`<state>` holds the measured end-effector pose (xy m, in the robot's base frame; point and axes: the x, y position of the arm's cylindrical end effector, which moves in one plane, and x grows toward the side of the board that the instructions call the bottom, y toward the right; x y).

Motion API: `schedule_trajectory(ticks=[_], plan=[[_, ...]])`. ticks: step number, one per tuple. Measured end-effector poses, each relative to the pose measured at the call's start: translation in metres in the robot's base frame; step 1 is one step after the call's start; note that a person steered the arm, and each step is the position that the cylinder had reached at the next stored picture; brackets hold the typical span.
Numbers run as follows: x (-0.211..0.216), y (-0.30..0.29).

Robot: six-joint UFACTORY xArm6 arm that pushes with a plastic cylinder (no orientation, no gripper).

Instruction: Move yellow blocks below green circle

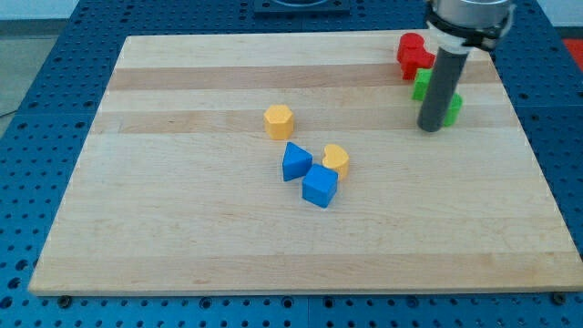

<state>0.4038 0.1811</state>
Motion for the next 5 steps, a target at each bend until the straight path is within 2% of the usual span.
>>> schedule_trajectory(ticks=[3,4,5], plan=[[0.013,0.018],[0.026,-0.039],[-0.013,-0.099]])
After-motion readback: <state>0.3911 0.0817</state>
